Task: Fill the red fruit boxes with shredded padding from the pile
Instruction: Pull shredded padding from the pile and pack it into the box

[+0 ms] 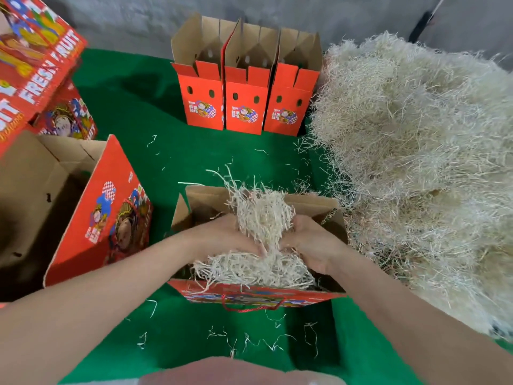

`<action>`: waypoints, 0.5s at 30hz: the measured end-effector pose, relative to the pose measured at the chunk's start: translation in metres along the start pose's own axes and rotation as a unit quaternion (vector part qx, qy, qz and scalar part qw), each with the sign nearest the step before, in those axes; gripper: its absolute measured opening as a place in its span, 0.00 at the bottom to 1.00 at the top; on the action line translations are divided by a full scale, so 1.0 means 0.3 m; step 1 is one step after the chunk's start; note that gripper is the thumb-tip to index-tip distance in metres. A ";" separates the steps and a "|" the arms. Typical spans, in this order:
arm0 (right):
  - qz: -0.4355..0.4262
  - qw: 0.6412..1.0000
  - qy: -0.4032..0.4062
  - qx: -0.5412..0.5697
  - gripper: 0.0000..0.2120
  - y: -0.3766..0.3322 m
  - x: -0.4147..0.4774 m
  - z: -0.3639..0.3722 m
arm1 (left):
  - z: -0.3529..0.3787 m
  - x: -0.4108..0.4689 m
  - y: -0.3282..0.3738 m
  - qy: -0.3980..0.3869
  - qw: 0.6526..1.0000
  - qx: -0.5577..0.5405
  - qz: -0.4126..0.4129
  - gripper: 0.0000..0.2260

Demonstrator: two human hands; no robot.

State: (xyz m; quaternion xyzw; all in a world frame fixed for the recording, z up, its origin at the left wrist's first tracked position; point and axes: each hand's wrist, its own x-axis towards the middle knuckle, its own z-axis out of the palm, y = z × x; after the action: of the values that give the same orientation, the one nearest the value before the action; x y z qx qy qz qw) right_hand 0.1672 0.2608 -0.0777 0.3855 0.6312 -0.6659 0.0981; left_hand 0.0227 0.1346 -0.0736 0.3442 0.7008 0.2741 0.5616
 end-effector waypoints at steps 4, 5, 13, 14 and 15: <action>0.013 0.996 0.071 -0.048 0.23 0.002 -0.013 -0.068 | -0.077 0.002 -0.031 0.083 0.985 0.143 -0.037 0.08; 0.014 0.993 0.098 -0.070 0.20 0.005 -0.032 -0.092 | -0.103 -0.011 -0.038 0.092 0.974 0.197 -0.062 0.11; -0.079 0.930 -0.088 -0.348 0.39 -0.004 0.006 -0.025 | -0.029 0.072 0.017 -0.150 0.978 0.140 0.024 0.13; -0.064 0.907 -0.070 -0.409 0.34 -0.008 0.038 -0.018 | -0.019 0.111 0.010 -0.161 0.972 0.168 -0.008 0.16; -0.047 0.883 -0.056 -0.464 0.27 -0.013 0.067 -0.015 | -0.014 0.153 -0.003 -0.160 0.961 0.220 -0.052 0.19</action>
State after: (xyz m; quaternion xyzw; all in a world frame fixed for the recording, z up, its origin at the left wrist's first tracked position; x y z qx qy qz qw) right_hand 0.1526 0.2728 -0.0872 0.2278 0.8788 -0.3211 0.2696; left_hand 0.0123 0.1702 -0.1009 0.4615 0.6620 0.0248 0.5900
